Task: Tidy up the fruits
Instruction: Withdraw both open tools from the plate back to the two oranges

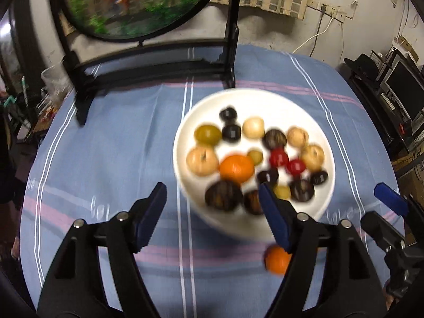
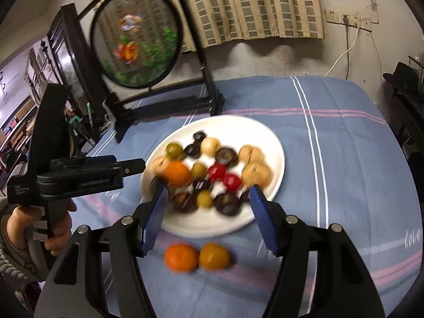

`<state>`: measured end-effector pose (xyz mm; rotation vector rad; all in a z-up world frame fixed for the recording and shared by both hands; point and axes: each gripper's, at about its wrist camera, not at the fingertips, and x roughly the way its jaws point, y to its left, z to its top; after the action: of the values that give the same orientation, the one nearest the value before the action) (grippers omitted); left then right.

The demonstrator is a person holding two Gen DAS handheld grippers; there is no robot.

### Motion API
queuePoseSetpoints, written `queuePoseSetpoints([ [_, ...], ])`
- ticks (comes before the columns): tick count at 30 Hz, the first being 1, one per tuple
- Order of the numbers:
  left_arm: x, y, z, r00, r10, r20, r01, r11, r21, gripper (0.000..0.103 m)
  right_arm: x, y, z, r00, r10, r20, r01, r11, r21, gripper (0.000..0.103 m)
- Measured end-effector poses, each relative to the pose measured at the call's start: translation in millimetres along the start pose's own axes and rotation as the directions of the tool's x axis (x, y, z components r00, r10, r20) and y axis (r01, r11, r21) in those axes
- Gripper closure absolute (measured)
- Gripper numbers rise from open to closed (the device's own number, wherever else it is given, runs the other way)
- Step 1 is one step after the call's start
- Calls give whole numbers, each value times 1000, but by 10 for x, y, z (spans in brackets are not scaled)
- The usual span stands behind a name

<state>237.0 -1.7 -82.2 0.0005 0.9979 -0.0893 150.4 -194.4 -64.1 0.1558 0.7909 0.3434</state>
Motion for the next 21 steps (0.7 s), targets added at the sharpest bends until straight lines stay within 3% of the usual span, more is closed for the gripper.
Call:
queuePoseSetpoints([
  [7, -190, -90, -474, 1000, -23, -21, 23, 1000, -1, 28, -366, 75, -405, 999, -22, -39, 22, 1000, -1, 39],
  [21, 86, -386, -723, 996, -33, -78, 36, 998, 43, 28, -580, -260, -767, 991, -88, -97, 95, 993, 73, 39],
])
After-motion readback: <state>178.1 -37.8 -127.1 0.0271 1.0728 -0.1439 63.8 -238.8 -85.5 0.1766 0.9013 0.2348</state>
